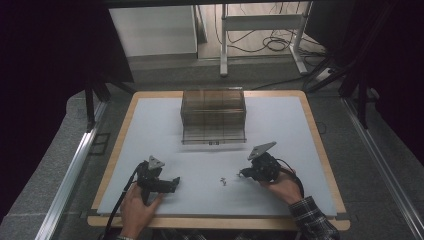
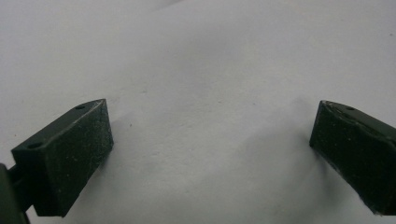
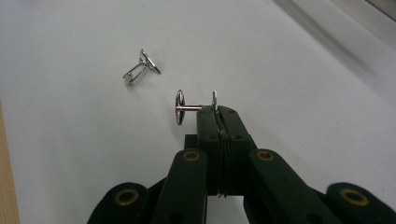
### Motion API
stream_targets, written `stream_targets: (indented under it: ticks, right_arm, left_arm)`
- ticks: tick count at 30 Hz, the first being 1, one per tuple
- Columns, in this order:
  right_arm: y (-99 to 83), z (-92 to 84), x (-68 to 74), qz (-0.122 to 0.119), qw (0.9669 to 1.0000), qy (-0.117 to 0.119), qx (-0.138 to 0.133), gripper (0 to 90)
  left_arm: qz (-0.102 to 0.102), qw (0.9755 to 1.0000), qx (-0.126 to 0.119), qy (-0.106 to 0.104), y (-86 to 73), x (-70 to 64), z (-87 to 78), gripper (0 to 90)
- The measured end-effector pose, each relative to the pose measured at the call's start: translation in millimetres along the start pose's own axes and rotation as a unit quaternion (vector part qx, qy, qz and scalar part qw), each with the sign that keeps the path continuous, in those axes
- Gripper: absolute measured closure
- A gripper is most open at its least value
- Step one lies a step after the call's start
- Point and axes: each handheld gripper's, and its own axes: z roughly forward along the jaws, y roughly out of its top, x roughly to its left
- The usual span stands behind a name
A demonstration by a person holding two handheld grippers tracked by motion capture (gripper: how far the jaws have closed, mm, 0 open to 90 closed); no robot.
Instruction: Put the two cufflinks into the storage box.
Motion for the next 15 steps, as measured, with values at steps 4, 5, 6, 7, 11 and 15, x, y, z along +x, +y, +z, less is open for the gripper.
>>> stream_targets:
  ticks: [4, 5, 6, 7, 11, 15]
  right_arm:
    - [1.6, -0.8, -0.9, 0.002, 1.0, 0.001, -0.002, 88.4]
    - [2.1, -0.9, -1.1, 0.004, 1.0, 0.003, -0.003, 88.3]
    - [2.8, -0.9, -1.4, 0.003, 1.0, 0.004, -0.004, 88.3]
    - [3.9, -1.2, -1.0, 0.006, 1.0, 0.005, -0.005, 88.3]
    - [6.3, -0.9, -1.1, 0.002, 1.0, 0.005, -0.005, 88.3]
    - [9.9, 0.0, -0.8, -0.001, 1.0, 0.005, -0.004, 88.4]
  left_arm:
    - [0.0, 1.0, 0.0, 0.0, 0.0, 0.0, 0.0, 0.0]
    - [0.0, 1.0, 0.0, 0.0, 0.0, 0.0, 0.0, 0.0]
    - [0.0, 1.0, 0.0, 0.0, 0.0, 0.0, 0.0, 0.0]
    - [0.0, 1.0, 0.0, 0.0, 0.0, 0.0, 0.0, 0.0]
    - [0.0, 1.0, 0.0, 0.0, 0.0, 0.0, 0.0, 0.0]
    - [0.0, 1.0, 0.0, 0.0, 0.0, 0.0, 0.0, 0.0]
